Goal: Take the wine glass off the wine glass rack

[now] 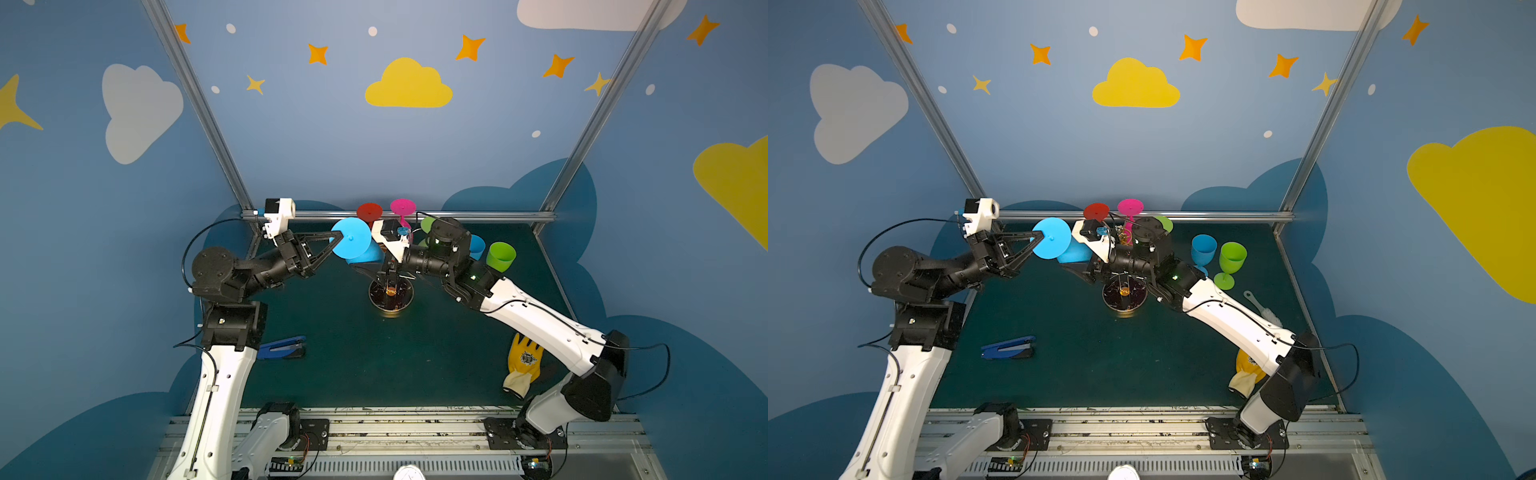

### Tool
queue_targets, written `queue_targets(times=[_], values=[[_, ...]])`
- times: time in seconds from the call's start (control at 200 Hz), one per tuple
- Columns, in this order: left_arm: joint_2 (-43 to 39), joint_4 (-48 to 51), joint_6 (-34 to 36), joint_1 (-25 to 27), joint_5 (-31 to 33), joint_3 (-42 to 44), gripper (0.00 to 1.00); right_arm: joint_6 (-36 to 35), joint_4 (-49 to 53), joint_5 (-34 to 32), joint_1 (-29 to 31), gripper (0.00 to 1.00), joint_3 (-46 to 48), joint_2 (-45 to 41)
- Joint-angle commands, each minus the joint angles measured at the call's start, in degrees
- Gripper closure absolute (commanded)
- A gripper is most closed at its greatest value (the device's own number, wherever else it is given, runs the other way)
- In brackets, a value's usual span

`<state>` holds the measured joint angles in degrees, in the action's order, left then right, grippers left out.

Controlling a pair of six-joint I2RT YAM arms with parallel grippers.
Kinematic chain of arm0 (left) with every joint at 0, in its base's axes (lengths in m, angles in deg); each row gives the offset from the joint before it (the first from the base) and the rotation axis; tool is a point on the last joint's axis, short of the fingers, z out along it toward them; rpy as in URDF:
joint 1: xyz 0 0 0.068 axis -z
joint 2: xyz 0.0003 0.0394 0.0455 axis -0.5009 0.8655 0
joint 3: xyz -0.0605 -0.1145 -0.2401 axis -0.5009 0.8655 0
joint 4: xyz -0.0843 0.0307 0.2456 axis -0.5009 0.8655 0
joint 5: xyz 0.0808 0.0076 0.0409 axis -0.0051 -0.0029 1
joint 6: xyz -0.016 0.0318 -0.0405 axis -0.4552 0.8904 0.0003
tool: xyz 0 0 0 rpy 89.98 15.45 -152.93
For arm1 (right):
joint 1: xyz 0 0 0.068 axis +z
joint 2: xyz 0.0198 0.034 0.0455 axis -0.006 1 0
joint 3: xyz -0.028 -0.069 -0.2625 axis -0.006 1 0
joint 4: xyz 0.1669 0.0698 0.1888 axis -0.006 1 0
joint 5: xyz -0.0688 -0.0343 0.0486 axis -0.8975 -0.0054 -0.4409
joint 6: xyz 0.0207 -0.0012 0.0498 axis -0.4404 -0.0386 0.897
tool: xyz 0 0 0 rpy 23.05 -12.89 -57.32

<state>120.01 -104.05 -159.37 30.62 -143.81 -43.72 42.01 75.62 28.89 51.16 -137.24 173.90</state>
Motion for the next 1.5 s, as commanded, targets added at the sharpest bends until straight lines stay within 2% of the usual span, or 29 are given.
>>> queue_targets(times=[0.0,0.06,0.12,0.17,0.431,0.486,0.656,0.781,0.816,0.911,0.971,1.036,1.131,1.282,1.407,1.492], values=[[0.05,-5.23,-0.51,0.47,1.01,-0.33,0.97,1.45,0.09,-0.15,0.83,0.31,1.23,-1.09],[0.18,-5.55,-0.75,0.43,1.15,-0.5,0.97,1.88,0.23,-0.28,0.79,0.29,1.65,-1.31],[0.34,-6.62,-1.58,0.44,1.13,-0.55,0.97,2.28,0.34,-0.9,0.87,0.17,2.2,-1.57],[0.45,-7.38,-2.25,0.41,1.11,-0.64,0.97,2.32,0.26,-1.48,0.87,0.13,2.74,-1.74],[0.36,-8.15,-3.47,0.59,1.08,-1.44,0.97,2.89,-0.37,-3.01,0.79,0.11,3.64,-1.75],[0.36,-8.15,-3.56,0.59,1.18,-1.72,0.97,3.21,-0.24,-3.21,0.79,0.13,3.52,-1.67],[0.69,-7.78,-2.89,0.67,1.51,-1.91,0.97,4.05,0.17,-3.05,0.88,0.3,3.92,-2.59],[1.28,-6.12,-0.59,0.7,1.98,-1.69,0.96,5.41,2.09,-4.96,1.0,0.38,4.4,-3.95],[1.47,-5.47,0.41,0.62,2.25,-1.66,0.91,6.05,3.19,-5.8,1.0,0.4,4.36,-4.47],[2.27,-3.01,4.05,0.59,2.9,-2.18,0.68,8.19,7.64,-8.71,1.02,0.46,4.15,-6.6],[2.76,-1.1,7.11,0.59,3.2,-2.83,0.54,9.52,11.77,-11.02,0.98,0.49,3.77,-8.33],[2.87,-0.09,10.6,0.59,4.04,-2.87,0.46,10.33,17.0,-13.28,0.93,0.52,3.19,-10.49],[2.44,5.38,19.54,0.67,6.99,-2.94,0.43,11.65,25.1,-17.51,0.79,0.55,2.36,-13.84],[1.18,12.66,38.54,1.52,15.3,-1.65,0.41,13.59,39.42,-22.51,0.13,0.56,-0.03,-17.6],[-1.16,9.16,56.5,5.94,26.35,2.72,0.44,15.78,49.56,-23.75,-0.9,0.58,-3.06,-18.03],[-1.26,7.22,67.76,9.27,30.69,4.19,0.45,16.85,54.14,-23.76,-1.63,0.6,-4.95,-17.42]])
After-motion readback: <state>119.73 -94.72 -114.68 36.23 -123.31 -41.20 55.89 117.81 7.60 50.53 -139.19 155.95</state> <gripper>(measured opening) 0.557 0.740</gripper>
